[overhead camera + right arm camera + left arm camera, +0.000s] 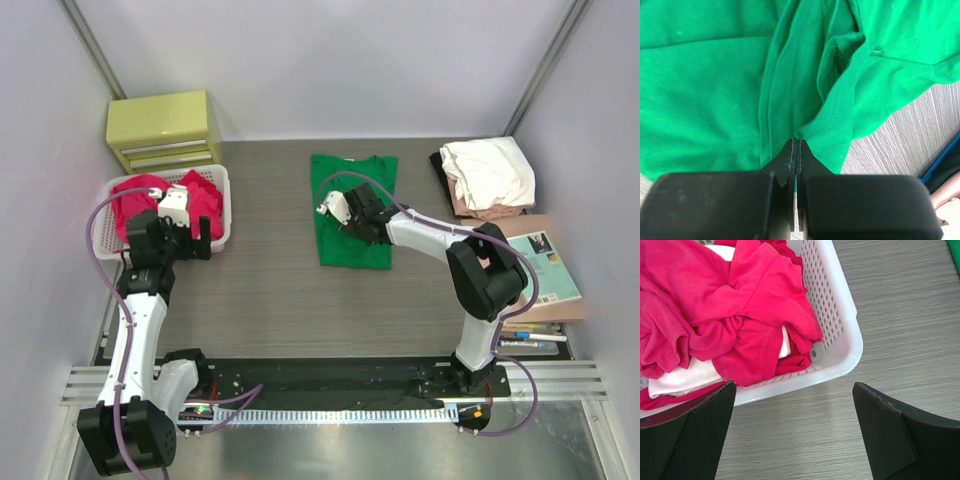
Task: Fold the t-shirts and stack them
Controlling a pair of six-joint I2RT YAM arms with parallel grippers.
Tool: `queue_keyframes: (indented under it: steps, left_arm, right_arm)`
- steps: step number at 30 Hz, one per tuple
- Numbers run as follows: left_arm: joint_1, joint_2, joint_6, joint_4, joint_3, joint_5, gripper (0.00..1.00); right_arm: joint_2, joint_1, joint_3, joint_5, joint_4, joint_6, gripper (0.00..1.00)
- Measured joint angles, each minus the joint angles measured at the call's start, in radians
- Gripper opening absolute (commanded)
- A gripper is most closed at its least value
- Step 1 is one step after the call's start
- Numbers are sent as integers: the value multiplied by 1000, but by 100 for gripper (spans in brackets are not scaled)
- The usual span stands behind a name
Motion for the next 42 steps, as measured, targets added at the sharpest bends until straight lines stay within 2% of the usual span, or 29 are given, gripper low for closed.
queue_keyframes:
  steps: [11, 19, 23, 24, 25, 26, 29, 34, 40, 41, 42]
  left_arm:
    - [0, 0, 3, -1, 0, 5, 100]
    - [0, 0, 4, -8, 0, 11, 100]
    - [0, 0, 6, -8, 0, 12, 100]
    - [0, 1, 6, -8, 0, 12, 100]
    - [0, 1, 6, -8, 0, 13, 100]
    - [0, 1, 6, -8, 0, 14, 100]
    - [0, 2, 7, -8, 0, 18, 100]
    - [0, 4, 13, -9, 0, 20, 100]
    - [0, 8, 16, -14, 0, 23, 100]
    - [0, 8, 16, -14, 0, 23, 100]
    - [0, 8, 17, -14, 0, 24, 100]
  right_arm:
    - [-2, -23, -3, 68, 67, -53, 1]
    - [111, -84, 160, 114, 108, -80, 2]
    - [183, -128, 231, 147, 122, -74, 45]
    - [190, -134, 233, 152, 125, -68, 61]
    - [193, -143, 230, 158, 125, -68, 67]
    - [193, -151, 223, 164, 127, -63, 79]
    - [193, -159, 196, 183, 149, -50, 87]
    - [133, -149, 109, 189, 171, -35, 88]
    - [-68, -132, 14, 215, 188, 13, 87]
    - [-98, -130, 3, 216, 189, 16, 53]
    - [-133, -124, -10, 216, 190, 25, 2]
